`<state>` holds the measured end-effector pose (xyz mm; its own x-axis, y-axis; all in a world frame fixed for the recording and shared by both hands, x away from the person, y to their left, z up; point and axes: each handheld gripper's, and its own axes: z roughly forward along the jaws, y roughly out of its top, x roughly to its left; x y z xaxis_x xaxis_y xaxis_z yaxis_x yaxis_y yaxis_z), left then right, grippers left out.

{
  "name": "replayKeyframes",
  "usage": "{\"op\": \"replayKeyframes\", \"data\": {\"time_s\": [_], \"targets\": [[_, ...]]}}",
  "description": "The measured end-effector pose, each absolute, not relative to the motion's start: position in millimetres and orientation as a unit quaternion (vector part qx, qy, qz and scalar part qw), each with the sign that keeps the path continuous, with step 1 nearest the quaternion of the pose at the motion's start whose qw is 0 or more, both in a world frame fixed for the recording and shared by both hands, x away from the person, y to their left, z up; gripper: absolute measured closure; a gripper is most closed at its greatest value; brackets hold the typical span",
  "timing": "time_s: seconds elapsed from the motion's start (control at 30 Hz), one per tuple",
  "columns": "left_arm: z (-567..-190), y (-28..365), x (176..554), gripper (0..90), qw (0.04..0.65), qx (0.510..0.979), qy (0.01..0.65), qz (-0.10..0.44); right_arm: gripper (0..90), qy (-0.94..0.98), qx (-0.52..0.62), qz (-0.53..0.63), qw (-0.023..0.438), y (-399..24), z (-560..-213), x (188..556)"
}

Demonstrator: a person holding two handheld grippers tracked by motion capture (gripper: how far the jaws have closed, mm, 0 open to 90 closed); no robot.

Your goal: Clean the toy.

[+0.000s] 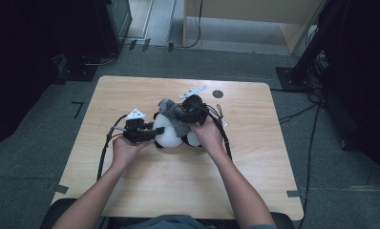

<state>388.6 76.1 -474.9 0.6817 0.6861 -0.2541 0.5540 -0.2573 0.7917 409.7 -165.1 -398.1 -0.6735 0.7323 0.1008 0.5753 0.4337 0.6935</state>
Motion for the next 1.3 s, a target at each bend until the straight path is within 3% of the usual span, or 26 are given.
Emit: {"op": "replayKeyframes", "data": {"time_s": [0.37,0.93,1.1,1.3], "targets": [[-474.7,77.0,389.4,54.6,0.468,0.789,0.393,0.065,79.9,0.827,0.399,0.367,0.145,-197.0,-387.0,402.3],[-476.1,78.5,389.6,53.9,0.478,0.784,0.39,0.063,79.9,0.794,0.458,0.365,0.164,-260.1,-385.1,399.0],[-476.6,79.6,390.0,52.4,0.481,0.783,0.389,0.063,80.1,0.786,0.457,0.384,0.162,-262.4,-376.7,393.6],[-475.9,79.7,389.6,51.7,0.482,0.782,0.391,0.06,80.2,0.79,0.418,0.419,0.16,-236.2,-354.9,383.4]]}}
